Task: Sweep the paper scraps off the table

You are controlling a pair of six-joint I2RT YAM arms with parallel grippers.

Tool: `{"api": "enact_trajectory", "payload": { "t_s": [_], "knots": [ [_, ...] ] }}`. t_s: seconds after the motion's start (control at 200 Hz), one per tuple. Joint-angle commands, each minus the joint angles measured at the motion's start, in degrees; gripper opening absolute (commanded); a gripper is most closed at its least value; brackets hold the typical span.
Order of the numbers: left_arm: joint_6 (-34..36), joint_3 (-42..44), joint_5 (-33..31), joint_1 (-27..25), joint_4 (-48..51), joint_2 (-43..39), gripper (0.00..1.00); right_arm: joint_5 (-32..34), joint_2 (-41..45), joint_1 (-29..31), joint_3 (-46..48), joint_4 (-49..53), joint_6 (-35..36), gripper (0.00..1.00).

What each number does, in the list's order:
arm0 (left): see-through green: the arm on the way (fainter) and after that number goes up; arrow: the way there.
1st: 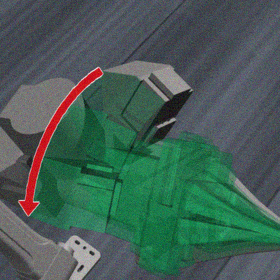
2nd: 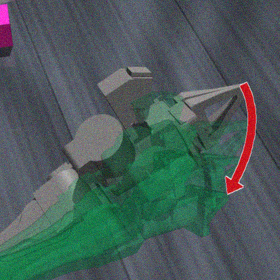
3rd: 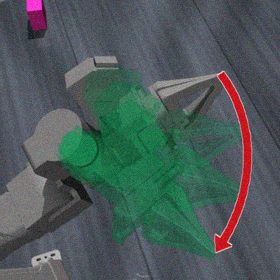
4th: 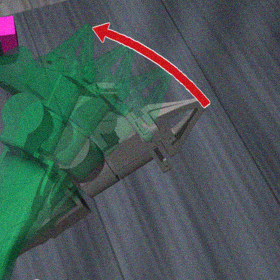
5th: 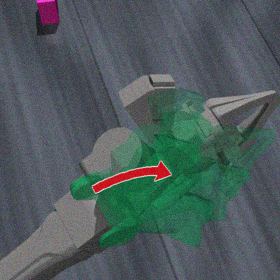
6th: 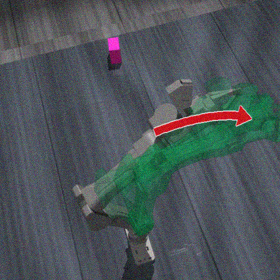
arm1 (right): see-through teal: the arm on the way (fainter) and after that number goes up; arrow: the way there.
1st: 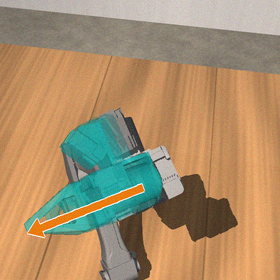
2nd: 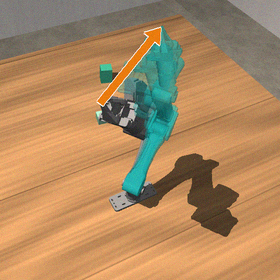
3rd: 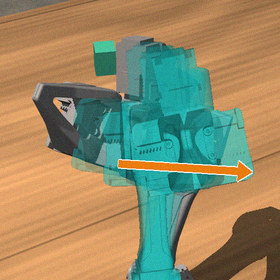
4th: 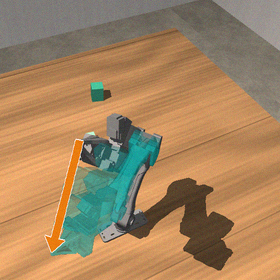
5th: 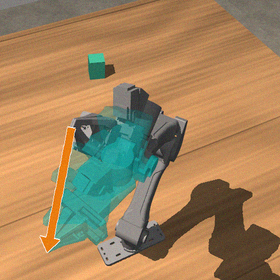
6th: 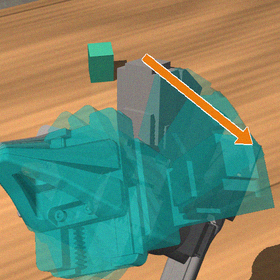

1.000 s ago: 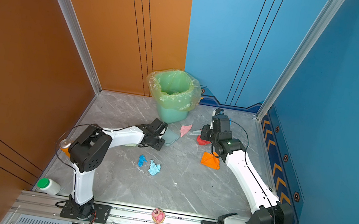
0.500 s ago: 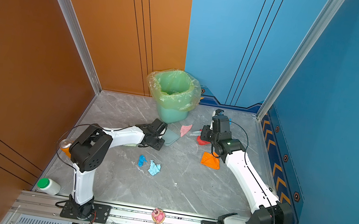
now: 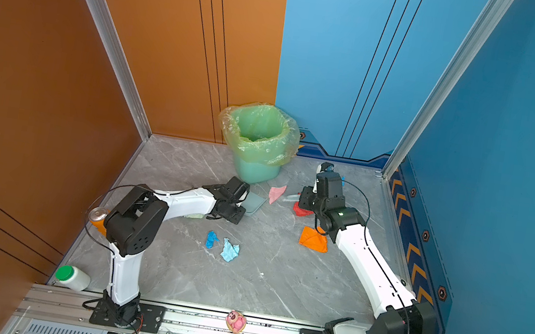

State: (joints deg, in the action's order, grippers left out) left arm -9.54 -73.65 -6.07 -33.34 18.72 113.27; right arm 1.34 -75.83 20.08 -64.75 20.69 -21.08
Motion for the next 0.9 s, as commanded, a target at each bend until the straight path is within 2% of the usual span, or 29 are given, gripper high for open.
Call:
{"api": "enact_trajectory", "payload": {
  "t_s": [0.0, 0.1, 0.38, 0.486, 0.691, 0.896],
  "knots": [
    [-0.8, -1.6, -0.5, -0.3, 1.5, 0.9, 0.07, -0.4, 1.8, -0.3, 0.6, -1.9, -0.7, 0.0],
    [-0.9, -2.0, 0.0, -0.2, 2.3, 0.8, 0.03, -0.7, 1.5, -0.2, 0.6, -2.2, 0.0, 0.0],
    [-0.2, -2.8, 3.4, 0.3, 9.7, -4.5, 0.01, -4.7, 2.0, -0.4, 0.1, -3.1, 6.9, 0.0],
    [-0.2, -1.2, 4.1, 0.7, 12.0, -8.2, 0.0, -10.3, 2.3, -0.7, -0.5, -3.2, 9.3, 0.0],
    [-1.3, 2.9, 5.7, 2.4, 15.1, -16.0, 0.0, -27.9, 2.9, -0.7, -0.6, -2.3, 17.8, 0.0],
    [-2.3, 6.2, 3.0, 3.0, 19.6, -22.2, 0.0, -38.7, 4.0, 1.2, 2.1, -6.4, 22.4, 0.0]
  ]
}}
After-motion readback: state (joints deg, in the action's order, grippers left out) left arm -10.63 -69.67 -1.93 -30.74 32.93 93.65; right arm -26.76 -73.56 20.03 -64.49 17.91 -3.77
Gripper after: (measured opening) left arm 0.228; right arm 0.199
